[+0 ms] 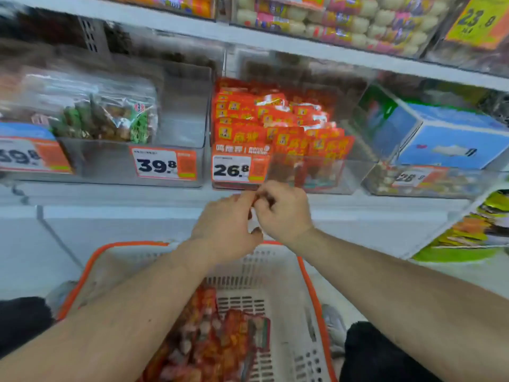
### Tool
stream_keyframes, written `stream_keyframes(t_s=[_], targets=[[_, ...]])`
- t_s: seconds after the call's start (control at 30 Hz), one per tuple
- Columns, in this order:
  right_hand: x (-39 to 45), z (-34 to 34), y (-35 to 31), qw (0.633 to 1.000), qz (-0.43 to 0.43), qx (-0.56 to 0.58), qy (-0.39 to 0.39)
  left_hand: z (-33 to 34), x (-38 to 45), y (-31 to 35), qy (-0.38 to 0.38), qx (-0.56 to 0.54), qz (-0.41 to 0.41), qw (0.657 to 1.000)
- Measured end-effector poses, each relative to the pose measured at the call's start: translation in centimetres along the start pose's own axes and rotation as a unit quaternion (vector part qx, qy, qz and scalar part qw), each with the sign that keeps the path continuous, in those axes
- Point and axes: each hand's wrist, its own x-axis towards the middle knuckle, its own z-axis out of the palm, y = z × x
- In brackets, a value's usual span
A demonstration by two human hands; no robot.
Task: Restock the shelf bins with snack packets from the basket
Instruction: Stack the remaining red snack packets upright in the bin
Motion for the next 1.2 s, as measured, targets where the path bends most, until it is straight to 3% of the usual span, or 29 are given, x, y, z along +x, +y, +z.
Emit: stream_keyframes(t_s=[0.1, 0.2, 0.3, 0.47, 0.6, 0.7, 0.8, 0.87, 0.93, 1.07, 1.2], targets=[[-4.7, 4.2, 1.7, 0.986, 0.065, -0.026, -0.149, 3.5, -2.7, -3.3, -0.127, -0.020, -0.071, 0.989], [-9.2, 7.2, 4.0, 0.940, 0.200, -0.051, -0.271, 6.2, -4.5, -5.3, -0.209, -0.060, -0.105, 0.970], [-14.6, 9.7, 5.6, 0.880, 0.313, -0.040, -0.356, 8.3, -5.6, -6.9, -0.250, -0.055, -0.120, 0.959], [-22.4, 13.1, 6.9, 0.772, 0.393, -0.047, -0.498, 10.2, -6.2, -8.9, -0.280, -0.063, -0.155, 0.945], [-25.5, 15.7, 6.7, 0.724, 0.458, -0.057, -0.512, 11.1, -6.0, -9.9, -0.286, -0.076, -0.177, 0.939], [-25.9, 16.5, 6.6, 0.716, 0.491, -0.070, -0.492, 11.5, -5.9, -10.2, -0.290, -0.081, -0.185, 0.936], [-26.3, 16.7, 6.9, 0.647, 0.627, 0.032, -0.432, 11.6, -5.7, -10.2, -0.291, -0.083, -0.184, 0.935], [-26.2, 16.5, 7.2, 0.626, 0.643, 0.046, -0.440, 11.6, -5.7, -10.1, -0.291, -0.087, -0.185, 0.935], [-25.3, 16.2, 7.5, 0.649, 0.620, 0.020, -0.441, 11.4, -5.6, -9.9, -0.291, -0.092, -0.186, 0.934], [-21.2, 14.1, 8.7, 0.729, 0.489, -0.036, -0.478, 11.1, -5.5, -9.0, -0.293, -0.103, -0.182, 0.933], [-14.7, 9.9, 8.6, 0.765, 0.352, -0.093, -0.531, 10.3, -5.1, -7.4, -0.289, -0.124, -0.186, 0.931]])
